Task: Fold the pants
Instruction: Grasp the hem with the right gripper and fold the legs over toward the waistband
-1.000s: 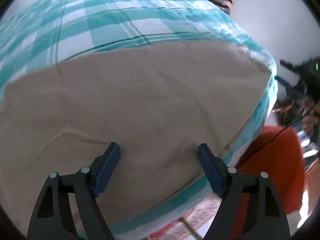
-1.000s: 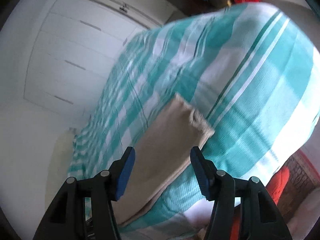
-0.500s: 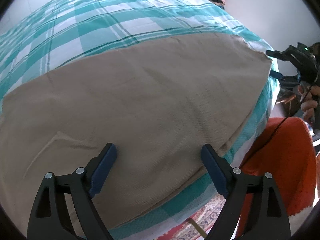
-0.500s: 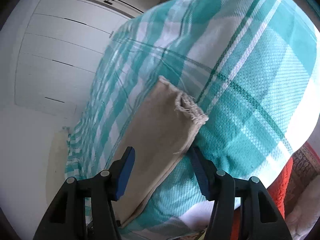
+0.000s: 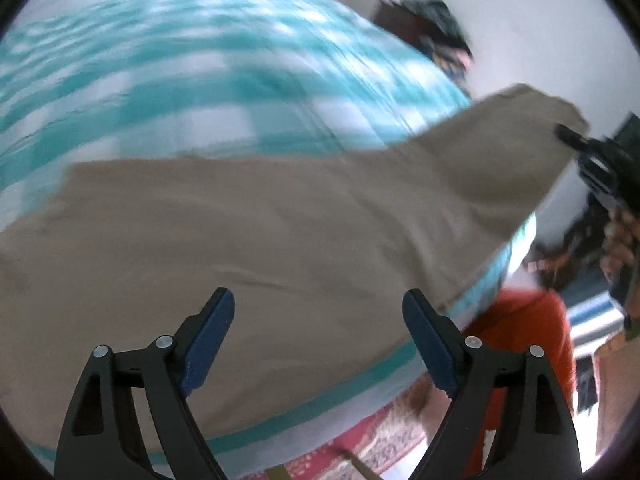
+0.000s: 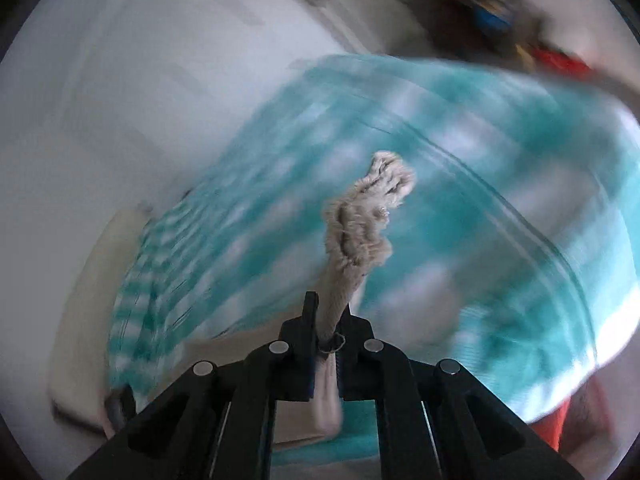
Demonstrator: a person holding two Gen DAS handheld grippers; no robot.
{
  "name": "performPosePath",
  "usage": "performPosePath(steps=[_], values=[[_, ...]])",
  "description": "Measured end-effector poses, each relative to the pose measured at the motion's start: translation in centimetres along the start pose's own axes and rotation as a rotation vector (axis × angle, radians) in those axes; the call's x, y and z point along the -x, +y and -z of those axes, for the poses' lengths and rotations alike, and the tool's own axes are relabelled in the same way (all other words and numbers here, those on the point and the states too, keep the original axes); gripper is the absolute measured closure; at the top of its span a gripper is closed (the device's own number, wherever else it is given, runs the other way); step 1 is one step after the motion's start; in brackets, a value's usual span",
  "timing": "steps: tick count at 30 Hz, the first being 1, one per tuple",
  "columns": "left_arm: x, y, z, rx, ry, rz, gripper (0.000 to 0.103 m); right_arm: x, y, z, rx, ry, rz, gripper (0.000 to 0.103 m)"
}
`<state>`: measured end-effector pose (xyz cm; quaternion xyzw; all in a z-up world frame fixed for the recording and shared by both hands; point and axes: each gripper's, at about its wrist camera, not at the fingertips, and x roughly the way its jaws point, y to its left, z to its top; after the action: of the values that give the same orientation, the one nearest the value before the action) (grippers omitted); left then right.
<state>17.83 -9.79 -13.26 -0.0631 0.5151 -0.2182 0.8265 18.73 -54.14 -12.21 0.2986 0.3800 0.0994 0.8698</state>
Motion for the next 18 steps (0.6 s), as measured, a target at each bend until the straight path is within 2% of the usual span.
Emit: performPosePath(steps=[3, 5, 7, 10, 13, 15, 17, 18], values=[[4.8, 5.4, 0.4, 0.094, -0.085, -0.037, 0.015, 0.1, 8.4, -0.6, 0.160, -0.001, -0.074, 0.096], [7.1, 8.5, 1.1, 0.146, -0.128, -0.068, 0.015, -0.6, 15.1, -0.3, 0.265, 0.011, -0.157, 0.096], [9.1, 11.5, 2.3, 0.200, -0.164, -0.103, 0.015, -2.0, 21.1, 1.4, 0.351, 0.057, -0.238, 0.096], [11.2, 16.3, 5.1, 0.313, -0.193, -0.142, 0.015, -5.7, 27.6, 4.7, 0.442, 0.138, -0.312, 0.096], [12.2, 19.7, 8.0, 0.404, -0.207, -0.171, 0.015, -10.7, 31.9, 10.4, 0.504, 0.246, -0.343, 0.094], [12.6, 21.6, 10.0, 0.456, -0.211, -0.193, 0.015, -13.6, 32.6, 13.9, 0.518, 0.321, -0.356, 0.088], [12.7, 22.6, 11.0, 0.493, -0.209, -0.202, 0.015, -17.3, 31.9, 17.8, 0.454, 0.468, -0.387, 0.067], [12.9, 23.2, 11.7, 0.509, -0.210, -0.202, 0.015, -18.5, 30.9, 19.8, 0.411, 0.538, -0.402, 0.066]])
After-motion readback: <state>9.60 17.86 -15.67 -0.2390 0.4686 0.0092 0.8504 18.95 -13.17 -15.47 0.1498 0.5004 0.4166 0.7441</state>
